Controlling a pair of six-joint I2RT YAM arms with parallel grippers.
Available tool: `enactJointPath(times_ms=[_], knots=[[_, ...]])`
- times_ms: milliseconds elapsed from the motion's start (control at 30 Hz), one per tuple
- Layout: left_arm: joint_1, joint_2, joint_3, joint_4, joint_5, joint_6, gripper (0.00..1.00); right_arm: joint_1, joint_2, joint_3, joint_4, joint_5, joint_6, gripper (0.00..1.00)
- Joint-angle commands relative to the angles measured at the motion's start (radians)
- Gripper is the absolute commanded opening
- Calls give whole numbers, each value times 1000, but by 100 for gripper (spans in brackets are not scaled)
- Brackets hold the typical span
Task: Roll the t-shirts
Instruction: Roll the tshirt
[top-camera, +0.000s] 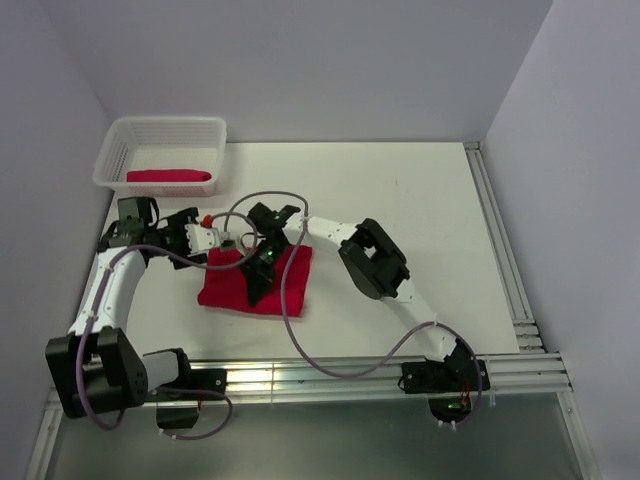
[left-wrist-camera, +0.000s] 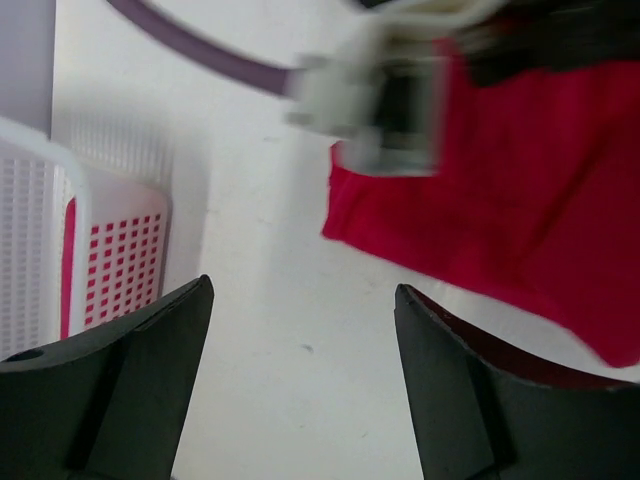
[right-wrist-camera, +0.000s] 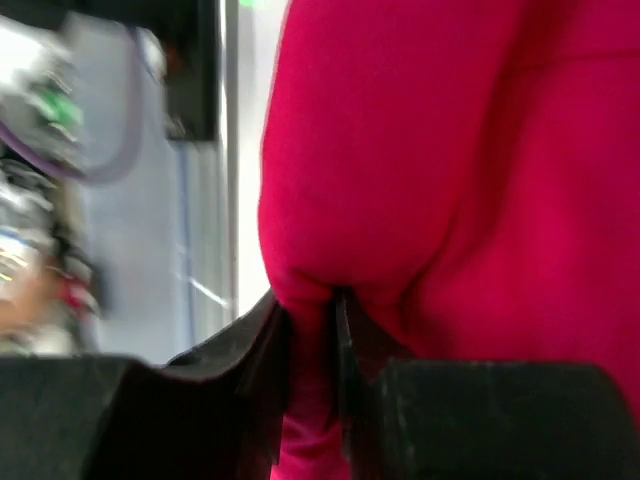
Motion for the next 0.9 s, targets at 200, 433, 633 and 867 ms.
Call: enactJointPath(times_ms=[200,433,633,867], knots=[[-19,-180,-92,-4,117,80,81,-130,125,95,-48,-159,205,0],[-22,-229,-86,-301,185,370,86,-148,160,100,-12,-174,264,0],[-77,-203,-92,-427,159,412,90,-135,166,120,-21,-188,256,0],[-291,-194,-192,-233,18,196,85,-125,165,141,3,-196,285,0]])
